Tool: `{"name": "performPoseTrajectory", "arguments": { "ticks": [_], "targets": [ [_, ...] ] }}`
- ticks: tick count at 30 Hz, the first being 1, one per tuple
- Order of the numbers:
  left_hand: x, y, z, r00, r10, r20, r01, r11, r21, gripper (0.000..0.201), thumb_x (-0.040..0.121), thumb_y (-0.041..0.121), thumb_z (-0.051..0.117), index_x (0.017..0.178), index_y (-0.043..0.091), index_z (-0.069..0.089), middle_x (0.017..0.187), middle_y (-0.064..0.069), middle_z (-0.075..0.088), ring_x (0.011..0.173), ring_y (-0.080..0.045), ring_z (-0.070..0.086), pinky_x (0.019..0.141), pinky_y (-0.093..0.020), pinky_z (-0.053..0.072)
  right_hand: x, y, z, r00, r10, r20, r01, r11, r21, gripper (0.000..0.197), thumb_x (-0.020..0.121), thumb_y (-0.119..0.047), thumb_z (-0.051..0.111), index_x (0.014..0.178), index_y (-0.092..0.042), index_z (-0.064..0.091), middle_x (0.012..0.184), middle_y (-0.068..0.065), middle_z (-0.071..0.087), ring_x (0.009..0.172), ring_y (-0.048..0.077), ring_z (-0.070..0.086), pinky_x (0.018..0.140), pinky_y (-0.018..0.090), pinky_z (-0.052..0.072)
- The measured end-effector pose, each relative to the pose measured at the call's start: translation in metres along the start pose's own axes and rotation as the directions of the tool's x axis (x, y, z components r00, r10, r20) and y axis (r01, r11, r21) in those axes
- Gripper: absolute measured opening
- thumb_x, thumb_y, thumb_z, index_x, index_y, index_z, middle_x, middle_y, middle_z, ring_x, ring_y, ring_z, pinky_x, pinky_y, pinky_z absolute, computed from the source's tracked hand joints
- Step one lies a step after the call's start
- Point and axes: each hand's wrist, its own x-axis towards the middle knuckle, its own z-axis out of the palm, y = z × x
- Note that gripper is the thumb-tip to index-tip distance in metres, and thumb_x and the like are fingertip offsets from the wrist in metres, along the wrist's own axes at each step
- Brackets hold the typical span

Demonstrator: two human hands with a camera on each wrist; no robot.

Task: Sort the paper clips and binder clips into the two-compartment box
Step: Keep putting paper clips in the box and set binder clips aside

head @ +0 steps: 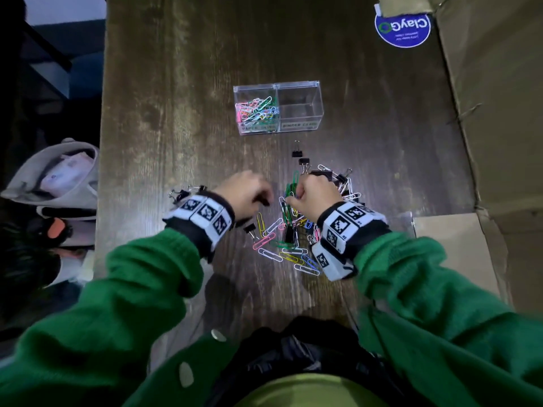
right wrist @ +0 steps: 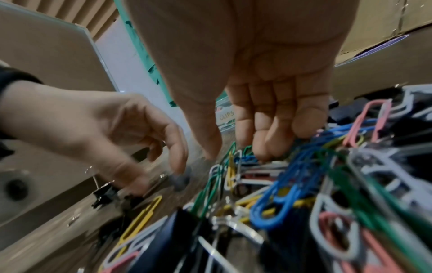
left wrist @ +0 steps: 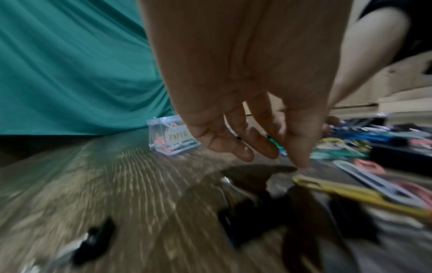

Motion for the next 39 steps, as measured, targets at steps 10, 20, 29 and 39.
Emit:
{"name": "performPoseTrajectory", "arguments": {
  "ticks": [10,20,29,39],
  "targets": [
    [-0.017,0.013,0.024,0.998,-0.007,0.063,0.000,0.994,0.106,0.014,0.084,0.021,0.061,0.097,0.016,0.064,0.110,-0.004,0.059,0.108,-0.022,0.052,0.093,-0.037,0.044,-0.002,-0.007,0.008,0.995,0.097,0.001,-0.096,0.989,0.110,0.018,0.082,-0.012,0.068,0.097,-0.002,0.067,0.102,0.016,0.069,0.100,0.031,0.063,0.086,0.036,0.053],
    [-0.018,0.016,0.040,0.993,-0.087,0.074,0.056,0.935,0.351,0.033,0.095,0.012,0.040,0.127,0.005,0.040,0.133,-0.011,0.044,0.122,-0.029,0.040,0.103,-0.039,0.036,-0.007,0.021,-0.002,0.988,0.077,-0.134,-0.022,0.930,0.367,0.008,0.086,-0.006,0.058,0.081,-0.012,0.059,0.068,0.000,0.057,0.073,0.021,0.055,0.066,0.029,0.047],
    [-0.012,0.021,0.035,0.954,-0.289,-0.076,0.250,0.911,-0.327,0.025,0.093,0.004,0.037,0.117,0.007,0.043,0.094,-0.011,0.058,0.081,-0.026,0.055,0.077,-0.034,0.044,-0.012,0.042,-0.001,0.996,0.076,-0.043,-0.038,0.817,0.575,0.027,0.092,-0.006,0.043,0.072,-0.025,0.042,0.070,0.002,0.050,0.056,0.016,0.042,0.054,0.025,0.032],
    [-0.003,0.046,0.044,0.937,-0.350,0.013,0.347,0.921,-0.179,0.037,0.092,0.025,0.053,0.120,0.003,0.041,0.109,-0.019,0.063,0.100,-0.032,0.061,0.082,-0.039,0.044,-0.019,0.033,0.006,0.987,-0.161,-0.007,0.158,0.973,-0.167,0.027,0.089,-0.029,0.059,0.113,-0.016,0.057,0.101,0.011,0.069,0.099,0.030,0.064,0.082,0.033,0.048]
  ]
}}
